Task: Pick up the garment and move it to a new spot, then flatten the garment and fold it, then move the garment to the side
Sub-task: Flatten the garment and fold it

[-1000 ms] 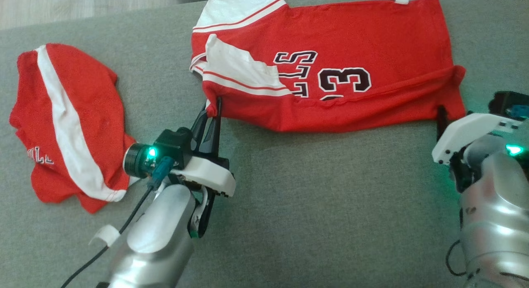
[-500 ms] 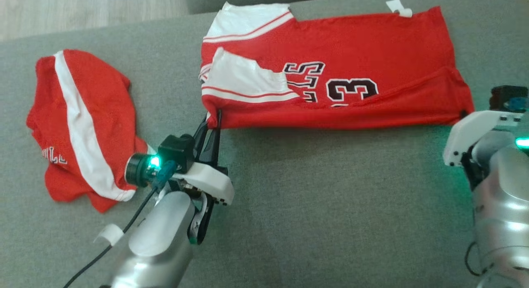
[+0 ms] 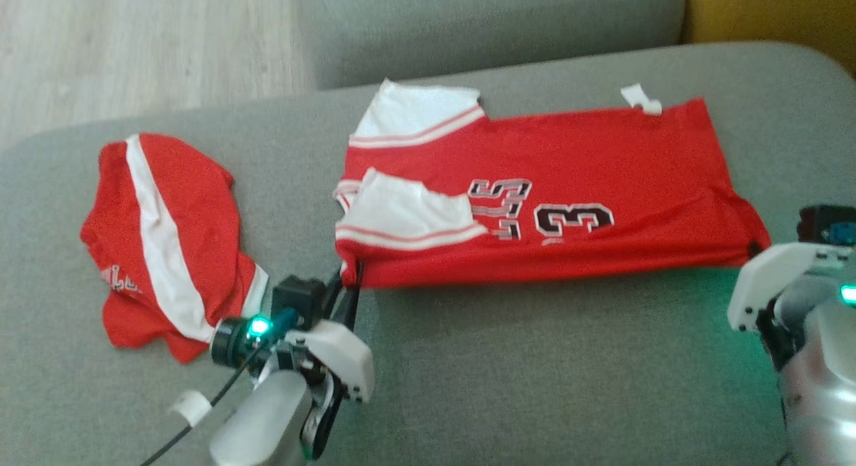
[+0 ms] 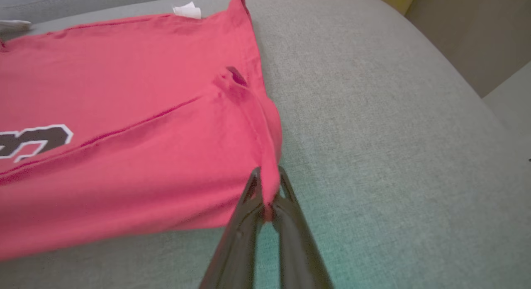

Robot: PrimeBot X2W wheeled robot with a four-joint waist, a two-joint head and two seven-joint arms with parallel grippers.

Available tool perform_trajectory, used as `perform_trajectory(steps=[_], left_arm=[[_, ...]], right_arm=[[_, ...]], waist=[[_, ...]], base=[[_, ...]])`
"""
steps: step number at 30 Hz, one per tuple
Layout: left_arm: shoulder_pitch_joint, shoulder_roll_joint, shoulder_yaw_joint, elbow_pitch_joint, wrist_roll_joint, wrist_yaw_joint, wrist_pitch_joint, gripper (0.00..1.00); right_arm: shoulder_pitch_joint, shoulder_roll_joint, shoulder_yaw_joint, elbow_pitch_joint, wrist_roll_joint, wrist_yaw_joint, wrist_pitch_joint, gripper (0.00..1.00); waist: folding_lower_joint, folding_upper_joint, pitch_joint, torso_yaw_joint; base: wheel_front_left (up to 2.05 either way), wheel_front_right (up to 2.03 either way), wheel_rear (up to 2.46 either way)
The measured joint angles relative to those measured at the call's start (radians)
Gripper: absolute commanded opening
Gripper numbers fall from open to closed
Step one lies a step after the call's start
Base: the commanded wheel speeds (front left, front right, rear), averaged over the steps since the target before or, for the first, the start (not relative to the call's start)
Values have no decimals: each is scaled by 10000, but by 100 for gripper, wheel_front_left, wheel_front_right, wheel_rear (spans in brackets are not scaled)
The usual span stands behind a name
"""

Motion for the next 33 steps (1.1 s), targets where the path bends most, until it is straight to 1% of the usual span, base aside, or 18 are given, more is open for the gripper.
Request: perform_trajectory(steps=[2, 5, 9, 12, 15, 17, 19, 22, 23, 24, 25, 26, 27, 30, 33], left_arm=[[230, 107, -142, -61, -31, -84, 299, 0], [648, 261, -280, -341, -96, -86, 805, 0], [1233, 518, -527, -961, -104, -75, 1536, 0], [1613, 727, -635, -1524, -201, 21, 2010, 0], [1956, 913, -790, -2082, -201, 138, 2359, 0], [2140, 999, -842, -2382, -205, 215, 2598, 0], [2279, 1124, -848, -2633, -259, 368, 2732, 0], [2343, 1231, -849, -2880, -259, 462, 2855, 0], [2343, 1243, -848, -2963, -259, 466, 2876, 0], [2343, 1248, -851, -3012, -259, 479, 2876, 6], [2343, 1246, -855, -3058, -257, 539, 2874, 53], [2343, 1246, -842, -3091, -257, 656, 2847, 94], [2343, 1260, -811, -3099, -255, 777, 2794, 100], [2349, 1290, -732, -3154, -255, 947, 2592, 100], [2346, 1193, -362, -3350, -259, 1237, 1850, 100]], right_arm=[[364, -31, 184, -355, 435, 0, 270, 0], [1048, -75, 420, -1139, 1110, 0, 782, 0], [2285, -184, 558, -2644, 1778, 0, 1536, 0], [3221, -146, 468, -3779, 2073, 0, 2140, 0], [4038, 82, 48, -4980, 2098, 0, 2560, 0], [4488, 366, -219, -5735, 2163, 0, 2815, 0], [4840, 667, -366, -6335, 2180, 0, 2987, 0], [5177, 1007, -614, -6964, 2180, 0, 3014, 0], [5227, 1053, -677, -7102, 2180, 0, 2890, 93], [5225, 1108, -790, -7198, 2192, 0, 2775, 100], [5215, 1175, -876, -7304, 2257, 0, 2614, 100], [5197, 1235, -938, -7405, 2374, 0, 2412, 100], [5189, 1256, -970, -7511, 2514, 0, 2176, 100], [5099, 1264, -895, -7879, 2863, 0, 1145, 100], [4943, 1266, -499, -8320, 3127, 0, -219, 100]], waist=[[-1, 0, -249, 2], [0, 0, -606, 26], [-1, 0, -978, 84], [-2, 0, -1129, 117], [-1, 0, -1175, 142], [-1, 0, -1160, 145], [0, 0, -1112, 125], [0, 0, -1001, 70], [0, 0, -950, 55], [1, 0, -902, 37], [2, 0, -859, 17], [2, 0, -822, -4], [2, 0, -792, -29], [2, 0, -700, -106], [1, 0, -607, -176]], base=[[0, 0, 0], [0, 0, 0], [0, 0, 0], [0, 0, 0], [0, 0, 0], [0, 0, 0], [0, 0, 0], [0, 0, 0], [0, 0, 0], [0, 0, 0], [0, 0, 0], [0, 0, 0], [0, 0, 0], [0, 0, 0], [0, 0, 0]])
